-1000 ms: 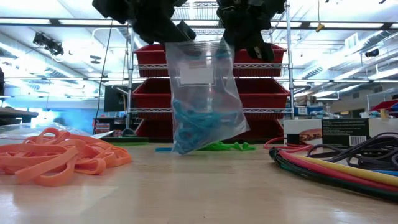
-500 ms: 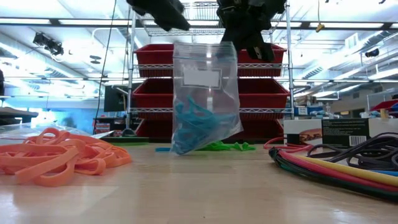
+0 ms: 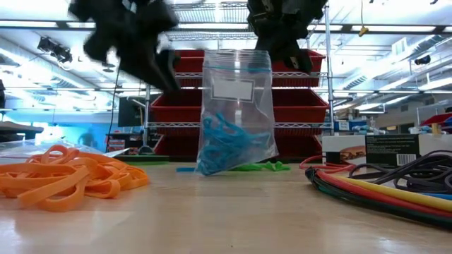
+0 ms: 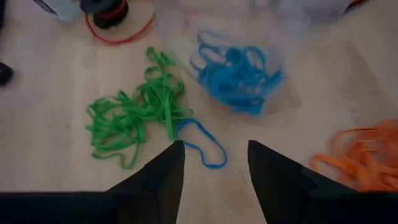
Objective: Sort rubber bands
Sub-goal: Put the blue rubber band into the transparent zip bag
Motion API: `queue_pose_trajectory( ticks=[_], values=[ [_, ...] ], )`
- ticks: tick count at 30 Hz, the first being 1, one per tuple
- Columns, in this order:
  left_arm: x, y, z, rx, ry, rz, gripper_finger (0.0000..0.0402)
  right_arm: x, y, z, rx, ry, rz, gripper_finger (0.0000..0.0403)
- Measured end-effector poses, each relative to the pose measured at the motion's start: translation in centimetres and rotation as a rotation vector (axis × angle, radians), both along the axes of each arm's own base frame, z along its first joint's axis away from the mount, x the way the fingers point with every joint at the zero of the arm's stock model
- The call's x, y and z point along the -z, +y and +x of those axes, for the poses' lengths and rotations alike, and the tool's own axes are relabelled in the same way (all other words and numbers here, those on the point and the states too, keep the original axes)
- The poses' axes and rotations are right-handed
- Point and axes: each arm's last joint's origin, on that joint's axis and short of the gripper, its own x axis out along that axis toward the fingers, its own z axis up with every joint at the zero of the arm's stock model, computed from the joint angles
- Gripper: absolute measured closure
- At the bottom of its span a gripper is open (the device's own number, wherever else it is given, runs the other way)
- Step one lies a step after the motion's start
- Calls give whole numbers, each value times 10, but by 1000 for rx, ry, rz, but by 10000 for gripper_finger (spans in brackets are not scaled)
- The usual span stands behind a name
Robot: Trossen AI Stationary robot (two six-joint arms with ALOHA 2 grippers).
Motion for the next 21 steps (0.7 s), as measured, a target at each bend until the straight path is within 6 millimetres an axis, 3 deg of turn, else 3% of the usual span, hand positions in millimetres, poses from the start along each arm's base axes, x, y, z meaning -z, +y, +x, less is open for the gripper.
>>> queue_pose_trajectory(
  ticks=[4,10,15,21],
  values=[
    [47,5,-10,3,-65,-29,218,-1,-3,-7,9,43,0,403],
    [92,14,-19,-33,-156,-97,218,-7,-10,-15,41,59,5,403],
    [119,24,-7,-49,-112,-161,218,-12,-12,-16,51,29,1,403],
    [135,32,19,-83,-95,-224,218,-12,-10,-18,46,39,0,403]
  ],
)
